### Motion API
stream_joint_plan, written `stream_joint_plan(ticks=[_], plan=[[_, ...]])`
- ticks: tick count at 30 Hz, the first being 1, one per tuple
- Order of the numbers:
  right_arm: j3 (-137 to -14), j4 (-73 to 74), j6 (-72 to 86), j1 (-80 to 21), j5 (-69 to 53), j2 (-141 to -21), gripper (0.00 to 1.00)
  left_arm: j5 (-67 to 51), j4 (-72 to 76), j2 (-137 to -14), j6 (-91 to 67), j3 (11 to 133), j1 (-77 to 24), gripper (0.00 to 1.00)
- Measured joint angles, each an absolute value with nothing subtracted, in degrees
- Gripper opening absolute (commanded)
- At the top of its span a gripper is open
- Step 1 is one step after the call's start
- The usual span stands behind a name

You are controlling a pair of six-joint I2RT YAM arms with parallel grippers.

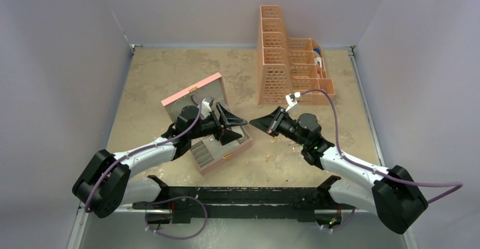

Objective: Organize the mixed jewelry

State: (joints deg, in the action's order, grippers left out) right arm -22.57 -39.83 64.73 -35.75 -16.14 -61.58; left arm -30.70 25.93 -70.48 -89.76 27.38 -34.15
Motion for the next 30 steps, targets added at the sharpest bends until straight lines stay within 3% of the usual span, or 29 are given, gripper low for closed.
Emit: stream_joint_plan(ticks=[9, 23, 30], plan=[[-22.3, -42.9, 65.7, -35.7, -16.5, -63.4, 0.0, -26.1, 32.0, -72.2, -95.6, 27.4, -35.8, 0.58], [-21.6, -44.6, 66.7, -35.7, -17.5, -63.8, 0.0, -25.2, 37.3, -74.1, -104.7, 26.6, -37.0, 0.55], [-20.4, -46.4, 67.7, -35.7, -17.5, -63.8, 0.0, -25.3, 37.3, -74.1, -106.6, 26.5, -37.4, 0.43]])
